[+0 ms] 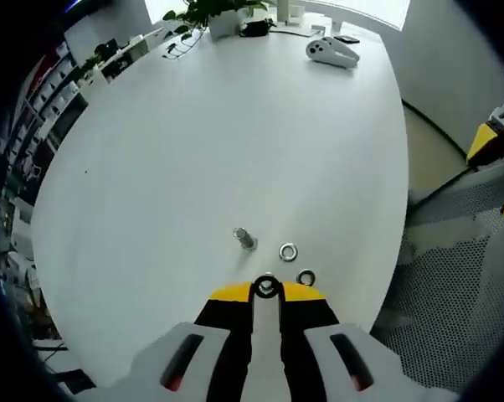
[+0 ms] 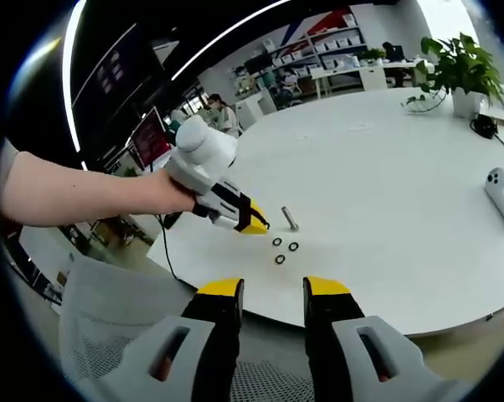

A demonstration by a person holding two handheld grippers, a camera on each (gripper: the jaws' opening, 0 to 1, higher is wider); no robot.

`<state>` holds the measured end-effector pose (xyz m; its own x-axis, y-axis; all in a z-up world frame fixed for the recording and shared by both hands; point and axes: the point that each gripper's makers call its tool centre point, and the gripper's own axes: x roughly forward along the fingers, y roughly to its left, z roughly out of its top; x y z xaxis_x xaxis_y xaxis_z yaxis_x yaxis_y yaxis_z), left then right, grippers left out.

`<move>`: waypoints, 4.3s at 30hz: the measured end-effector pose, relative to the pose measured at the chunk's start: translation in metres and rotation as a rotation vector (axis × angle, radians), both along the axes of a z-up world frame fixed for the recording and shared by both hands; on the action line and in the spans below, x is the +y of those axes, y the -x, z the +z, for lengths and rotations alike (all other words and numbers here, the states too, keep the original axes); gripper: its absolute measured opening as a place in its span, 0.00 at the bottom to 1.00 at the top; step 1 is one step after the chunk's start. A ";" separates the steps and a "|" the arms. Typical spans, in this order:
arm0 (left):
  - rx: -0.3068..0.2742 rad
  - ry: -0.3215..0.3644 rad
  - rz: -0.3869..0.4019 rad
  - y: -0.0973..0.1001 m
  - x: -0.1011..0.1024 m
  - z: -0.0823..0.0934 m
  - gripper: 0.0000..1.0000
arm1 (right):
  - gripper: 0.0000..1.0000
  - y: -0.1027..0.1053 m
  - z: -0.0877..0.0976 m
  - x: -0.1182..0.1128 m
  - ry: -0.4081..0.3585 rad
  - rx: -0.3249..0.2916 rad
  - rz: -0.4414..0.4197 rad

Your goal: Place the washer onto the threaded stud by aligning its center hole with the stud, sliding it down to the base, and recovering from edge contact or off-axis alignment until the washer reaches the visible bottom stop.

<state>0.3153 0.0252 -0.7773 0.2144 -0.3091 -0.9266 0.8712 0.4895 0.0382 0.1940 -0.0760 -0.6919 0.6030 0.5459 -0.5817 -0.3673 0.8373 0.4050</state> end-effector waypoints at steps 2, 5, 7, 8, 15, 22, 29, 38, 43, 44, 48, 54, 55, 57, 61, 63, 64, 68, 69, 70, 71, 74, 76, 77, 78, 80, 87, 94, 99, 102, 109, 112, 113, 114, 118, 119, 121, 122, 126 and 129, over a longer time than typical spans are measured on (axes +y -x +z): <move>-0.011 0.016 0.005 -0.006 -0.005 0.005 0.08 | 0.31 0.000 0.000 0.000 0.000 0.000 0.000; -0.026 0.022 -0.003 -0.011 -0.010 0.009 0.08 | 0.31 0.000 0.000 0.000 0.000 0.001 -0.001; -0.030 0.021 -0.010 -0.014 -0.012 0.011 0.08 | 0.31 0.000 0.000 0.000 0.000 0.001 -0.001; -0.031 0.020 -0.012 -0.015 -0.013 0.011 0.08 | 0.31 0.000 0.000 0.000 0.000 0.000 -0.002; -0.037 0.000 -0.039 -0.024 -0.016 0.013 0.08 | 0.31 0.000 0.000 -0.001 -0.001 0.000 -0.006; -0.037 -0.017 -0.059 -0.027 -0.021 0.009 0.08 | 0.31 0.000 0.000 -0.001 -0.003 -0.001 -0.007; -0.038 -0.028 -0.072 -0.029 -0.023 0.006 0.08 | 0.31 -0.001 0.001 -0.001 -0.006 -0.003 -0.012; -0.029 -0.046 -0.090 -0.028 -0.024 -0.001 0.08 | 0.31 -0.001 0.002 -0.001 -0.007 -0.007 -0.013; -0.027 -0.065 -0.108 -0.028 -0.024 -0.007 0.08 | 0.31 -0.001 0.002 -0.002 -0.007 -0.008 -0.014; -0.022 -0.071 -0.106 -0.029 -0.023 -0.010 0.08 | 0.31 -0.001 0.001 -0.002 -0.006 -0.006 -0.014; -0.010 -0.083 -0.109 -0.028 -0.023 -0.019 0.09 | 0.31 -0.001 0.001 -0.002 -0.005 -0.004 -0.016; 0.005 -0.106 -0.127 -0.029 -0.024 -0.036 0.09 | 0.30 -0.001 0.001 -0.003 -0.001 -0.001 -0.019; 0.009 -0.109 -0.125 -0.029 -0.023 -0.039 0.09 | 0.30 -0.001 0.000 -0.003 -0.001 -0.001 -0.020; 0.009 -0.112 -0.120 -0.030 -0.023 -0.043 0.09 | 0.30 -0.002 0.000 -0.003 -0.002 -0.001 -0.024; 0.019 -0.098 -0.087 -0.031 -0.022 -0.047 0.09 | 0.30 -0.001 0.000 -0.003 -0.002 0.000 -0.023; 0.021 -0.094 -0.080 -0.031 -0.021 -0.048 0.09 | 0.29 -0.001 0.000 -0.003 -0.001 0.001 -0.022; 0.021 -0.093 -0.078 -0.031 -0.021 -0.047 0.09 | 0.29 -0.002 0.000 -0.003 -0.001 0.001 -0.021; 0.028 -0.094 -0.081 -0.030 -0.021 -0.050 0.09 | 0.29 -0.002 0.000 -0.003 0.000 0.000 -0.021; 0.027 -0.096 -0.083 -0.030 -0.021 -0.050 0.09 | 0.29 -0.002 0.000 -0.003 -0.001 0.000 -0.023; 0.023 -0.098 -0.089 -0.030 -0.021 -0.050 0.09 | 0.29 -0.002 0.000 -0.003 -0.001 0.000 -0.024; 0.023 -0.098 -0.090 -0.030 -0.021 -0.051 0.09 | 0.29 -0.002 0.000 -0.003 -0.001 0.000 -0.025; 0.024 -0.089 -0.080 -0.032 -0.020 -0.051 0.09 | 0.29 -0.002 0.000 -0.003 0.000 0.001 -0.024; 0.022 -0.085 -0.076 -0.033 -0.020 -0.052 0.09 | 0.29 -0.002 0.000 -0.003 0.000 0.002 -0.023; 0.022 -0.084 -0.076 -0.033 -0.020 -0.052 0.10 | 0.29 -0.002 0.000 -0.003 0.001 0.002 -0.023; 0.020 -0.087 -0.079 -0.032 -0.020 -0.052 0.10 | 0.29 -0.001 0.000 -0.003 0.001 0.002 -0.022; 0.007 -0.097 -0.106 -0.031 -0.019 -0.052 0.11 | 0.28 -0.001 0.000 -0.003 0.002 0.002 -0.021; 0.007 -0.082 -0.075 -0.030 -0.013 -0.049 0.14 | 0.28 -0.001 0.001 -0.003 0.001 0.002 -0.017; 0.026 -0.072 -0.032 -0.026 0.002 -0.044 0.15 | 0.28 -0.001 0.001 -0.002 0.000 0.000 -0.014; 0.038 -0.070 -0.018 -0.017 0.006 -0.048 0.15 | 0.28 -0.002 0.001 -0.002 -0.003 -0.003 -0.016; 0.052 -0.079 -0.031 -0.006 0.004 -0.051 0.16 | 0.28 -0.001 0.002 -0.002 -0.004 -0.004 -0.014; 0.054 -0.096 -0.046 -0.001 0.004 -0.056 0.17 | 0.28 -0.001 0.002 -0.002 -0.007 -0.008 -0.018; 0.056 -0.105 -0.051 0.000 0.004 -0.057 0.17 | 0.28 -0.001 0.002 -0.003 -0.008 -0.008 -0.019; 0.057 -0.111 -0.053 0.000 0.005 -0.058 0.17 | 0.28 -0.001 0.002 -0.003 -0.009 -0.008 -0.019; 0.058 -0.114 -0.053 0.001 0.005 -0.058 0.17 | 0.28 -0.001 0.002 -0.003 -0.009 -0.008 -0.019; 0.052 -0.129 -0.065 0.003 0.007 -0.057 0.16 | 0.28 -0.001 0.002 -0.002 -0.008 -0.007 -0.014; 0.049 -0.128 -0.072 0.004 0.006 -0.057 0.16 | 0.28 -0.001 0.002 -0.001 -0.008 -0.008 -0.013; 0.057 -0.129 -0.083 0.006 0.006 -0.059 0.14 | 0.28 -0.001 0.002 -0.002 -0.009 -0.009 -0.015; 0.062 -0.124 -0.085 0.007 0.005 -0.059 0.12 | 0.28 -0.001 0.002 -0.002 -0.010 -0.009 -0.017; 0.064 -0.124 -0.088 0.008 0.004 -0.059 0.10 | 0.28 -0.001 0.002 -0.002 -0.010 -0.009 -0.019; 0.060 -0.120 -0.080 0.009 0.004 -0.058 0.10 | 0.28 -0.001 0.002 -0.002 -0.007 -0.007 -0.013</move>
<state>0.3060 0.0290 -0.8355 0.1361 -0.2088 -0.9684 0.9099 0.4130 0.0388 0.1950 -0.0775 -0.6904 0.6145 0.5415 -0.5737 -0.3591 0.8395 0.4078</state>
